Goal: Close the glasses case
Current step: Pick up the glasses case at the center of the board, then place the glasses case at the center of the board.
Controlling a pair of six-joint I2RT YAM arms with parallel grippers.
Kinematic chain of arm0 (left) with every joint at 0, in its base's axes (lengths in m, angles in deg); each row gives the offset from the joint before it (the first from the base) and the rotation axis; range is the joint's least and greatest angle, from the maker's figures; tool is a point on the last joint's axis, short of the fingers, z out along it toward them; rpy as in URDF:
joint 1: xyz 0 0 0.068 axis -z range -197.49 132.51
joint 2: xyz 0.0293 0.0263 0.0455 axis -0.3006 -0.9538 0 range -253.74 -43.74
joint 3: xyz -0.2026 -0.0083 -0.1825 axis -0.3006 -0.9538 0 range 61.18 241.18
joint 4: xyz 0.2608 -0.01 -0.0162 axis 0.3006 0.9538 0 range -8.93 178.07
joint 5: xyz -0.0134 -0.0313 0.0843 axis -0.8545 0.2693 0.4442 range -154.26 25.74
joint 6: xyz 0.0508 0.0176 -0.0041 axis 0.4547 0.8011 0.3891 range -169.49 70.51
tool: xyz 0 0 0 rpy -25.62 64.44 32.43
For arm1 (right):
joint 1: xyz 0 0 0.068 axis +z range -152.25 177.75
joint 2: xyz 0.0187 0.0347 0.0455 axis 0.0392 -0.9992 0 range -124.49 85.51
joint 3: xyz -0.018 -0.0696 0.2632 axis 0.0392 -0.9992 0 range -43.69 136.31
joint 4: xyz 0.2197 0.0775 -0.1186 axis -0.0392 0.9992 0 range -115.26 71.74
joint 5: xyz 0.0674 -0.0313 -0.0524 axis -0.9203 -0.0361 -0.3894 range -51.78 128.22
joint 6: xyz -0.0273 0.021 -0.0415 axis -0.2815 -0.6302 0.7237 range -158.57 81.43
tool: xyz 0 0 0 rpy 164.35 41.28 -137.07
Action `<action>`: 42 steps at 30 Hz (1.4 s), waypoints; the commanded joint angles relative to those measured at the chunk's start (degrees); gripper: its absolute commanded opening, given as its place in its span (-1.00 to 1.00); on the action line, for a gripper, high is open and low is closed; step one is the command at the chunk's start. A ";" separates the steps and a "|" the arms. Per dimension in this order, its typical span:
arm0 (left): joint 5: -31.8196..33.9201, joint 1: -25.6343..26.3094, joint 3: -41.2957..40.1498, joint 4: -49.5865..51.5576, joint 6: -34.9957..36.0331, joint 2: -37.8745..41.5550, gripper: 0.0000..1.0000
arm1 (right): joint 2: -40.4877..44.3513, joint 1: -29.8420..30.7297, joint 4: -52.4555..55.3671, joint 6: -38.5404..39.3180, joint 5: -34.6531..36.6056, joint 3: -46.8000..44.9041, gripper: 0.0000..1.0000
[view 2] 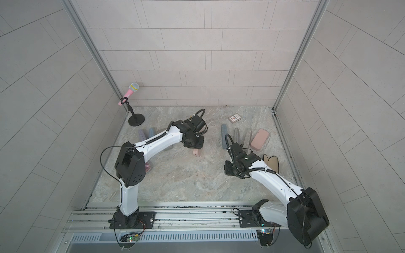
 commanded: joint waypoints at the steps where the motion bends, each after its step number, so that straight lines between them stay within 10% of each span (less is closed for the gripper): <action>1: 0.87 -7.20 6.63 6.41 2.68 -4.13 -0.53 | -0.04 -0.22 2.08 0.94 0.56 1.30 -0.27; 9: 0.12 -16.33 21.02 10.78 5.29 -18.63 -0.52 | -8.57 -0.28 0.28 2.78 -1.17 3.53 -0.26; 20: -0.66 -17.37 17.66 8.60 5.58 -21.68 -0.43 | -17.35 -0.23 -0.99 4.25 -3.44 9.38 -0.26; 29: -1.26 -17.39 13.85 7.46 5.23 -16.13 0.27 | -12.87 -0.19 1.67 3.74 -1.55 9.39 -0.24; 42: -4.64 -16.77 6.26 8.59 7.05 5.36 0.56 | 2.70 -1.75 11.71 -2.30 15.17 7.62 0.30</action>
